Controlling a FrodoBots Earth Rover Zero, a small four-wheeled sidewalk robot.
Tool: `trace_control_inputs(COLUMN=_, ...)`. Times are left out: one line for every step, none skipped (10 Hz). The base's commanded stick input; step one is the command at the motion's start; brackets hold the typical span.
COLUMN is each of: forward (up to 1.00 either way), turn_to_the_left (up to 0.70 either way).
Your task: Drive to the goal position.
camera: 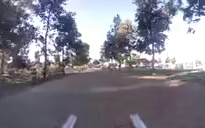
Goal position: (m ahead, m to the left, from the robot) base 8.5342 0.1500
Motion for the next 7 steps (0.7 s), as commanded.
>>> trace_control_inputs(forward=1.00, turn_to_the_left=0.00)
trace_control_inputs(forward=1.00, turn_to_the_left=0.00)
trace_control_inputs(forward=1.00, turn_to_the_left=0.00)
trace_control_inputs(forward=1.00, turn_to_the_left=0.00)
trace_control_inputs(forward=1.00, turn_to_the_left=0.00)
trace_control_inputs(forward=1.00, turn_to_the_left=0.00)
trace_control_inputs(forward=1.00, turn_to_the_left=0.00)
